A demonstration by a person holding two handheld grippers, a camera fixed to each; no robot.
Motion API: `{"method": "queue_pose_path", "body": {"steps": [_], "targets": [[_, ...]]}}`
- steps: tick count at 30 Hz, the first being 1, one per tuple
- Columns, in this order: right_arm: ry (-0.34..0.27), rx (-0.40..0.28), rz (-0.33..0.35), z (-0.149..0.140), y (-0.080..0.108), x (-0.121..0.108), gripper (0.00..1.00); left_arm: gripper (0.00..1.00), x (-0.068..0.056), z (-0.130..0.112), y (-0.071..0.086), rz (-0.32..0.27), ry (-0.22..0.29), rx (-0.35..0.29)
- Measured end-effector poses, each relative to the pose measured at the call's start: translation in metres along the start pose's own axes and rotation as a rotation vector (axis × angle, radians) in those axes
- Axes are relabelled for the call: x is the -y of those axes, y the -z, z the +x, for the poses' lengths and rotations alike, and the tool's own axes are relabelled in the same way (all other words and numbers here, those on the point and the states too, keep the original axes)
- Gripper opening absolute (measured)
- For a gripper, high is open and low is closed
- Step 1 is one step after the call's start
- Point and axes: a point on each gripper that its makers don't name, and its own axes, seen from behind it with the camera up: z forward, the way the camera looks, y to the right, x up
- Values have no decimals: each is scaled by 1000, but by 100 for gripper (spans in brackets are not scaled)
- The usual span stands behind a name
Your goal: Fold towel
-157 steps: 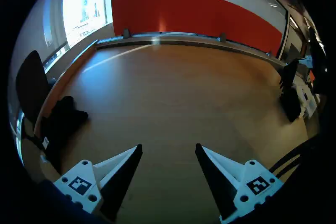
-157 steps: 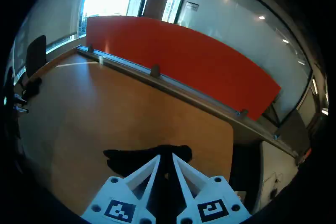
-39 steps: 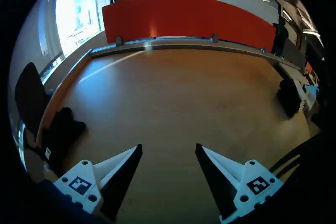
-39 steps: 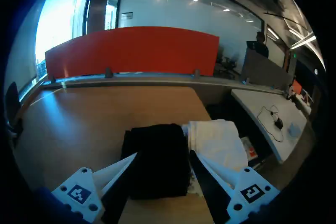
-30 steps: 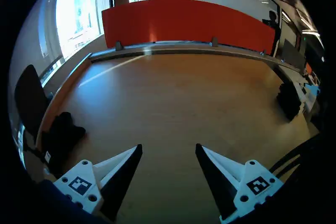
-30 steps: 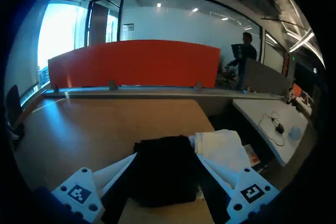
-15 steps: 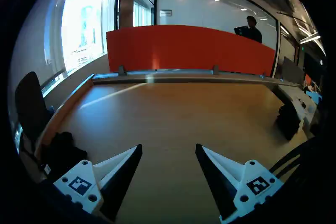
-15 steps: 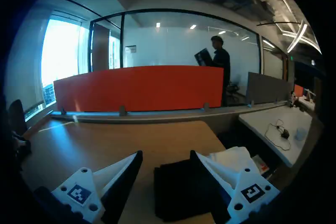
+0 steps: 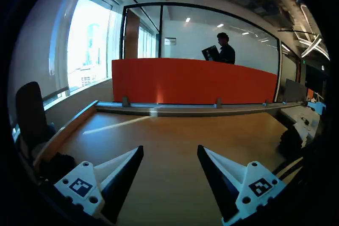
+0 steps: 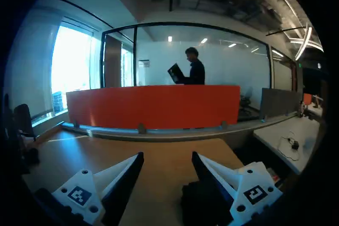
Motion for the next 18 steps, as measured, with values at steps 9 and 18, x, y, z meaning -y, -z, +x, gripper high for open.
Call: {"method": "queue_pose_path", "body": {"steps": [9, 18], "targets": [[42, -38, 25, 14, -4, 48, 87, 94, 2, 21, -1, -3, 5, -72], [56, -71, 28, 31, -8, 91, 87, 94, 4, 32, -2, 1, 0, -111]]}}
